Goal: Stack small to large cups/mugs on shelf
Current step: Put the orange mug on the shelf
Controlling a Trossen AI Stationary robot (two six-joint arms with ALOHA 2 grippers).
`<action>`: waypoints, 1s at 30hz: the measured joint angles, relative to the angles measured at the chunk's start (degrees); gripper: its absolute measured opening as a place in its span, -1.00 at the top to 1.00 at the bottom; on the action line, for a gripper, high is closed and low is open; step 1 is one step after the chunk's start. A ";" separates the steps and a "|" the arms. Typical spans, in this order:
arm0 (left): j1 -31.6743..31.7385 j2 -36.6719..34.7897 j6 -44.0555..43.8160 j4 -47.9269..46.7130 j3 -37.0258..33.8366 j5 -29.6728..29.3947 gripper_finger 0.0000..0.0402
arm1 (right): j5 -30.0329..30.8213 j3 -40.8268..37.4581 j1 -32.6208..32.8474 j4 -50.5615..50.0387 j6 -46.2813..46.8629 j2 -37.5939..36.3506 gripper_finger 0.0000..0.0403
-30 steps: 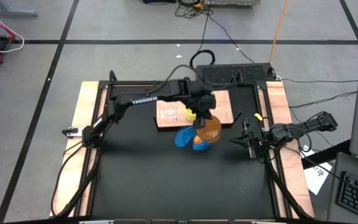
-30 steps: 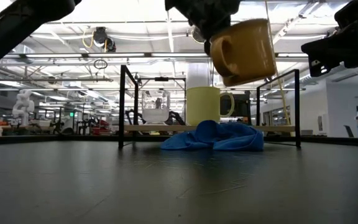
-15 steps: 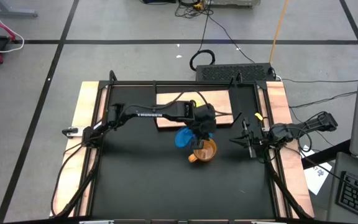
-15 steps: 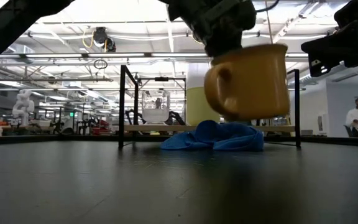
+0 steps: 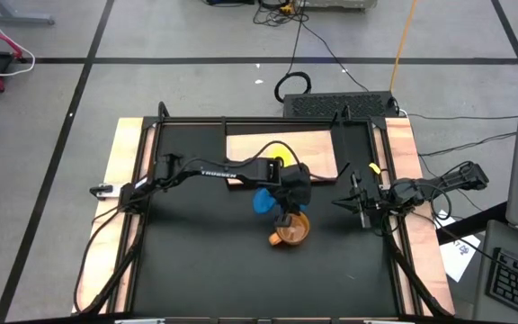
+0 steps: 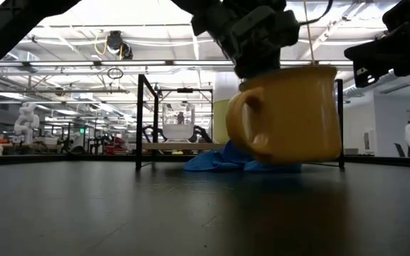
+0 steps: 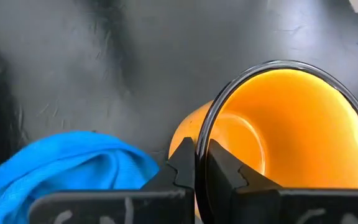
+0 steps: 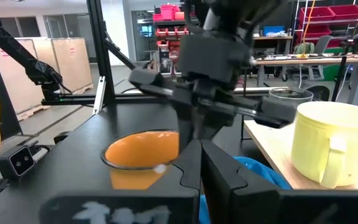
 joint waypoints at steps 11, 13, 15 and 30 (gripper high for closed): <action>-0.76 0.11 -0.37 1.01 0.04 0.31 0.93 | 1.29 0.00 0.00 0.02 0.09 0.00 1.00; -0.82 0.64 -0.76 1.10 0.09 0.28 0.93 | 1.57 0.00 0.00 0.02 0.24 0.00 1.00; -0.97 1.47 -1.20 0.69 0.09 -0.14 0.93 | 1.57 0.00 0.00 0.02 0.24 0.00 1.00; -1.36 2.78 -1.53 1.02 0.26 -0.61 0.93 | 1.57 0.00 0.00 -0.42 0.40 0.52 1.00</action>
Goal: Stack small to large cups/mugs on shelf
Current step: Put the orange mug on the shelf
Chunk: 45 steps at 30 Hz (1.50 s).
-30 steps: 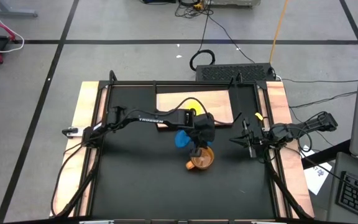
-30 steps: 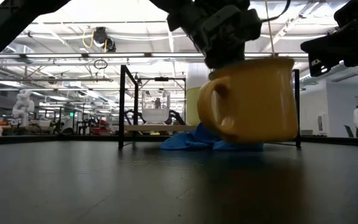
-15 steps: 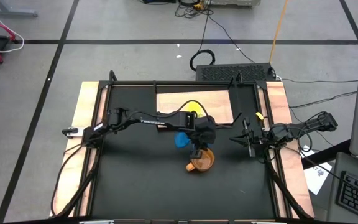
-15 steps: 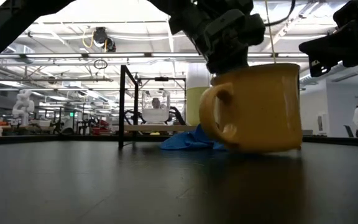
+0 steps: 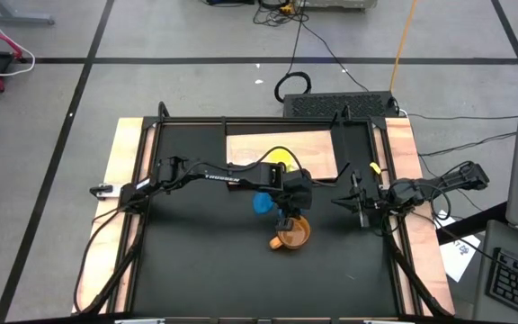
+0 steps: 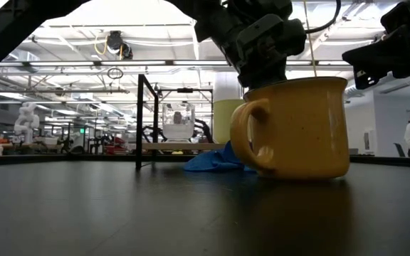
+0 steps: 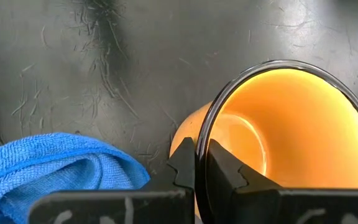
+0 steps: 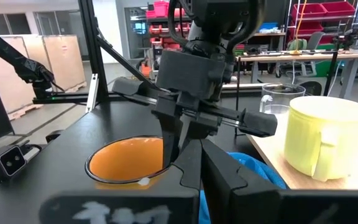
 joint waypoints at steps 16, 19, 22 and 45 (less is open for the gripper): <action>-0.39 0.17 -0.69 -0.28 -0.02 -1.48 0.89 | -0.02 0.00 0.00 -0.10 0.01 0.02 1.00; -0.72 0.32 0.01 -0.20 -0.15 -2.55 0.68 | -0.04 0.00 0.00 -0.15 0.01 0.02 1.00; -1.02 0.42 -0.01 -0.22 -0.22 -3.12 0.46 | -0.09 0.00 0.00 -0.22 0.03 0.02 1.00; -1.64 -6.32 8.19 -18.22 16.22 -7.39 0.25 | -0.55 0.00 0.00 -2.47 3.01 0.34 1.00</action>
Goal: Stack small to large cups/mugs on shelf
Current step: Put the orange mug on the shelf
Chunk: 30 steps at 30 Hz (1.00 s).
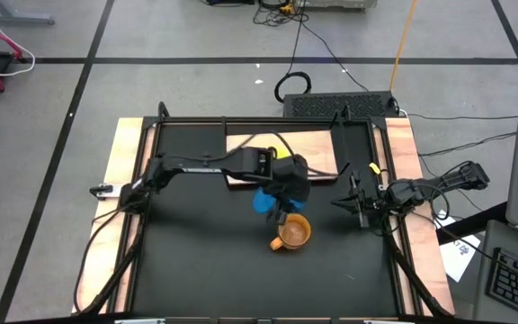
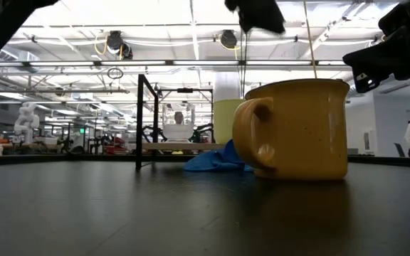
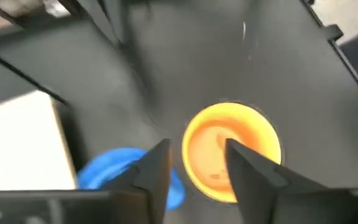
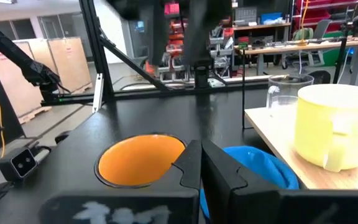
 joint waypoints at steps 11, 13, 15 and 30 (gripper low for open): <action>1.37 -11.80 -1.15 3.96 -8.62 -9.66 0.98 | 0.00 0.00 0.01 -0.07 0.00 0.10 1.00; 1.62 -14.98 -1.60 4.34 -12.31 -9.99 0.98 | 0.00 0.00 0.00 -0.05 0.00 0.14 1.00; 1.62 -18.92 -2.44 7.12 -16.90 -10.20 0.99 | 0.00 0.00 0.00 -0.07 0.00 0.12 1.00; 1.29 -55.71 -11.35 37.51 -65.83 -12.67 1.00 | -0.02 0.00 0.02 0.39 0.00 0.62 1.00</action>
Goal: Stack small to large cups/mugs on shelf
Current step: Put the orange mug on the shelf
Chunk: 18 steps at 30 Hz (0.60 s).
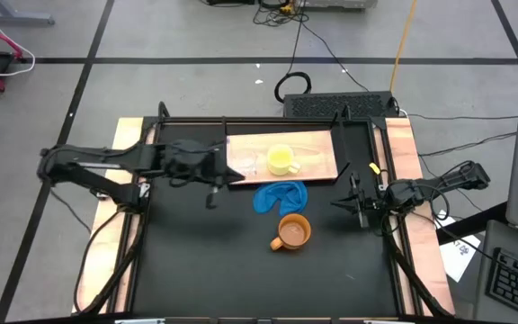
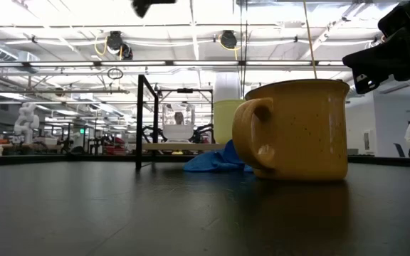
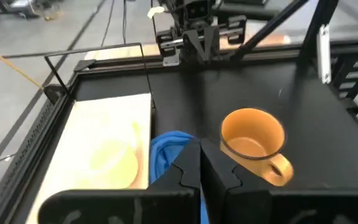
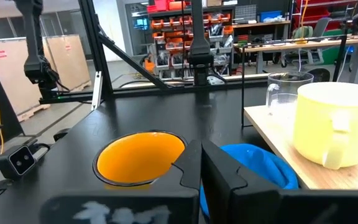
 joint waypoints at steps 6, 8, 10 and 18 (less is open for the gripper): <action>0.28 -11.91 -3.78 10.26 -16.15 0.14 1.00 | -0.02 0.00 0.00 1.40 -0.05 -0.02 1.00; 0.39 -15.03 -5.64 14.04 -20.68 1.52 1.00 | 0.00 0.00 0.00 1.96 -0.21 0.00 1.00; 0.37 -17.50 -7.47 18.94 -25.14 3.56 1.00 | 0.00 0.00 0.00 2.75 -0.43 0.00 1.00; 1.18 -22.52 -10.48 35.23 -41.24 4.45 1.00 | -0.02 0.00 0.00 3.40 -1.49 0.00 1.00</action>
